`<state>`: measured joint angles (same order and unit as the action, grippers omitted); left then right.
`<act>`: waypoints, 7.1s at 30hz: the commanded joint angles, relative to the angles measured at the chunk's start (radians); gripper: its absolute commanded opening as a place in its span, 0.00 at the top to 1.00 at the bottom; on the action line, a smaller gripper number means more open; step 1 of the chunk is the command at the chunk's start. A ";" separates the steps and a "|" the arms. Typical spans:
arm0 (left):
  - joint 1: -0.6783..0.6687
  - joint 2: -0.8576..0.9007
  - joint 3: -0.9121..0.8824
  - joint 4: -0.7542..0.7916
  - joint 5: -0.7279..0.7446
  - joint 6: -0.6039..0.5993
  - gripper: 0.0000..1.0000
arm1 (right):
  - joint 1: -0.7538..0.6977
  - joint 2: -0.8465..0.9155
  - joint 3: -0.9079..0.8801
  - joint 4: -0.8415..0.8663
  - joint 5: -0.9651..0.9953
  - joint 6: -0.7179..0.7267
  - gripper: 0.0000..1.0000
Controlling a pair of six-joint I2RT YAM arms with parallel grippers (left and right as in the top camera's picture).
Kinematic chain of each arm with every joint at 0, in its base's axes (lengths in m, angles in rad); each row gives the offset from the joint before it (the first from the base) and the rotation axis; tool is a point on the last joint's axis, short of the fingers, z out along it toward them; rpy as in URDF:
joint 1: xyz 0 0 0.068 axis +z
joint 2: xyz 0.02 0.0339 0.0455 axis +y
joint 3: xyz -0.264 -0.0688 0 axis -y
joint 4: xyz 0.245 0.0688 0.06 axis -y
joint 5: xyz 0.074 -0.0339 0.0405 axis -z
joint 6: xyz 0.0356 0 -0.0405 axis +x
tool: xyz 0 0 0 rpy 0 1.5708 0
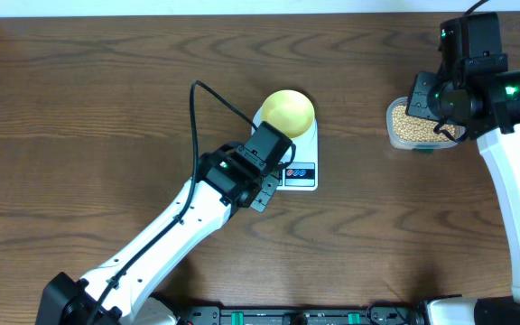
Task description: Scoop item into bowl and weigh 50g on scale
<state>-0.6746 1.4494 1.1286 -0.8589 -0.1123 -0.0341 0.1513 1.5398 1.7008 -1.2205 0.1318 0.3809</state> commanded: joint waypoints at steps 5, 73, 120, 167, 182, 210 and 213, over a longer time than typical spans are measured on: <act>0.004 -0.117 0.020 -0.040 0.034 -0.024 0.43 | -0.008 -0.021 0.018 0.000 0.021 -0.012 0.99; 0.009 -0.232 0.023 -0.008 0.124 -0.005 0.01 | -0.010 -0.021 -0.328 0.204 0.289 0.034 0.99; 0.008 -0.232 0.023 -0.008 0.124 -0.005 0.01 | -0.060 0.148 -0.381 0.343 0.221 0.034 0.99; 0.008 -0.232 0.023 -0.008 0.124 -0.005 0.01 | -0.273 0.149 -0.380 0.236 -0.389 0.011 0.99; 0.009 -0.232 0.023 -0.008 0.124 -0.005 0.01 | -0.420 0.149 -0.380 0.180 -0.610 -0.129 0.99; 0.008 -0.232 0.023 -0.008 0.124 -0.005 0.01 | -0.523 0.149 -0.381 0.078 -0.763 -0.293 0.99; 0.009 -0.232 0.023 -0.008 0.124 -0.005 0.01 | -0.533 0.149 -0.381 0.083 -0.771 -0.293 0.99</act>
<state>-0.6693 1.2179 1.1290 -0.8646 0.0135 -0.0479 -0.3668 1.6840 1.3281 -1.1332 -0.6014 0.1116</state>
